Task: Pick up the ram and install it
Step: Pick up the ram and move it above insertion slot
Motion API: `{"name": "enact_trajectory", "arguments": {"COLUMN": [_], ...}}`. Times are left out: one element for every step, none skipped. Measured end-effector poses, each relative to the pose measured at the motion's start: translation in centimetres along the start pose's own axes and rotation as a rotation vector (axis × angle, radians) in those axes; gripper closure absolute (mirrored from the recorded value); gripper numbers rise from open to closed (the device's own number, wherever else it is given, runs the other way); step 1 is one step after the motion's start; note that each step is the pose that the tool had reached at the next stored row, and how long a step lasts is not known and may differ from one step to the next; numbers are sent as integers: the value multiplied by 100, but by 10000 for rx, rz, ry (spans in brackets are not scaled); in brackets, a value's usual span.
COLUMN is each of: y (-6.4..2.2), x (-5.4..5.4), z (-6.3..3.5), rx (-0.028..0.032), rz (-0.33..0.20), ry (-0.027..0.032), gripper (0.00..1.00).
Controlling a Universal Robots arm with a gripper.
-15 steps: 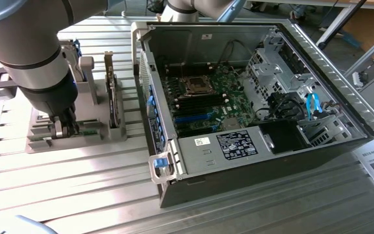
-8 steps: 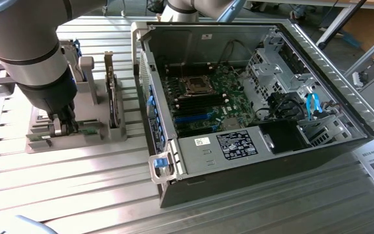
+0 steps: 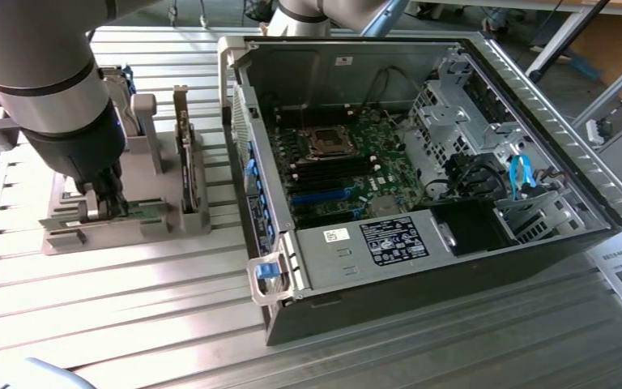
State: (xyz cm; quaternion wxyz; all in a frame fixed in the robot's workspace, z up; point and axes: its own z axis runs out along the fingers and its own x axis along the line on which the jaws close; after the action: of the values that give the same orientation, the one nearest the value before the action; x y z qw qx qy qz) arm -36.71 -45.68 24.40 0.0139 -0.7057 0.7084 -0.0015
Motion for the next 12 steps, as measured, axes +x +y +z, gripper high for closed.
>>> {"name": "enact_trajectory", "arguments": {"y": [0, -1, -1, -1, -1, -1, -2, -2, -2, -2, -2, -3], "x": [0, -1, -1, -1, -1, -1, -2, -1, -2, -2, -2, -2], "z": [-14, -27, -38, -53, -64, -76, -84, -92, -99, -106, -114, -127], "rx": [0, 0, 0, -1, 0, 0, -1, 0, -1, 0, -1, 0], "rz": [0, 0, 0, 0, 0, 0, 0, 0, 0, 0, 0, 0], "ry": [0, 0, 0, 0, 0, 0, 1, 0, 1, 0, 0, 0], "gripper": [88, 88, 88, 88, 88, 88, 88, 88, 88, 88, 88, 88]}}
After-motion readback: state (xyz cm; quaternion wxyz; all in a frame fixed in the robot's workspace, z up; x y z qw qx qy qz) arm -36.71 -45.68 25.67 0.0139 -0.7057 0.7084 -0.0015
